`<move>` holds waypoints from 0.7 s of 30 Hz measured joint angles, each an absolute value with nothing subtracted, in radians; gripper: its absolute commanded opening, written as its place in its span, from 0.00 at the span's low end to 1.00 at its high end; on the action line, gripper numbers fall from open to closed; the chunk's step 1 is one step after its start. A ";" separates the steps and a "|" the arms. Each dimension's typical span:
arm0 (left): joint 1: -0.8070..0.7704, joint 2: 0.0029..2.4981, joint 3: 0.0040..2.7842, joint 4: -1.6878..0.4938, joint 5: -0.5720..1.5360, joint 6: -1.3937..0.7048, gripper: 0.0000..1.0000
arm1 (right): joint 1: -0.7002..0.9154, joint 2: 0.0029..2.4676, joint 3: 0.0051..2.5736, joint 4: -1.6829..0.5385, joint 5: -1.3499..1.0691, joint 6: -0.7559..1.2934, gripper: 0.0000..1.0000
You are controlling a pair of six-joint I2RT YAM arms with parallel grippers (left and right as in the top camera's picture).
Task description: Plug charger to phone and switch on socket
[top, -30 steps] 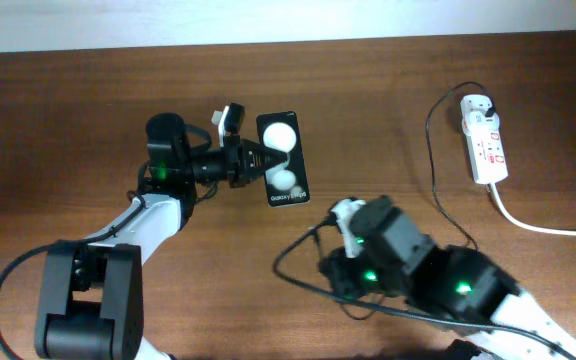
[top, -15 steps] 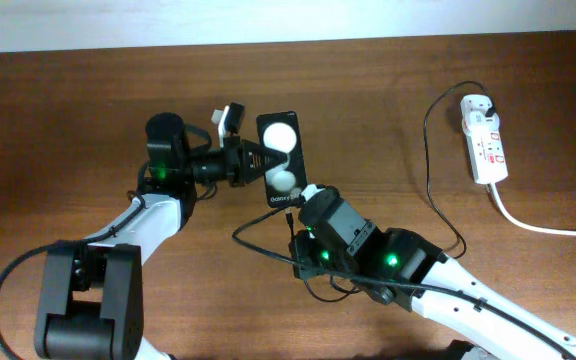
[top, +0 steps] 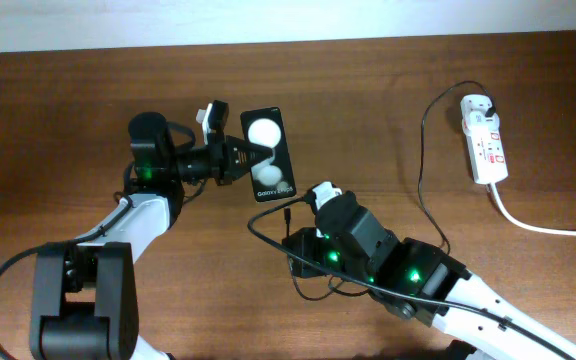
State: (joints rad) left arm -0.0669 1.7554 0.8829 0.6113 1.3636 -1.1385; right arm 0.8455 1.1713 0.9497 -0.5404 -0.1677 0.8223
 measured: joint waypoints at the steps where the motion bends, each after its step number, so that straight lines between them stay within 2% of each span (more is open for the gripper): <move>1: -0.067 1.755 0.883 0.611 1.365 -1.159 0.00 | 0.846 1.172 0.950 -0.536 -0.173 0.815 0.04; 21: -0.067 1.755 0.883 0.648 1.436 -1.252 0.00 | 0.846 1.232 0.950 -0.496 -0.201 0.782 0.04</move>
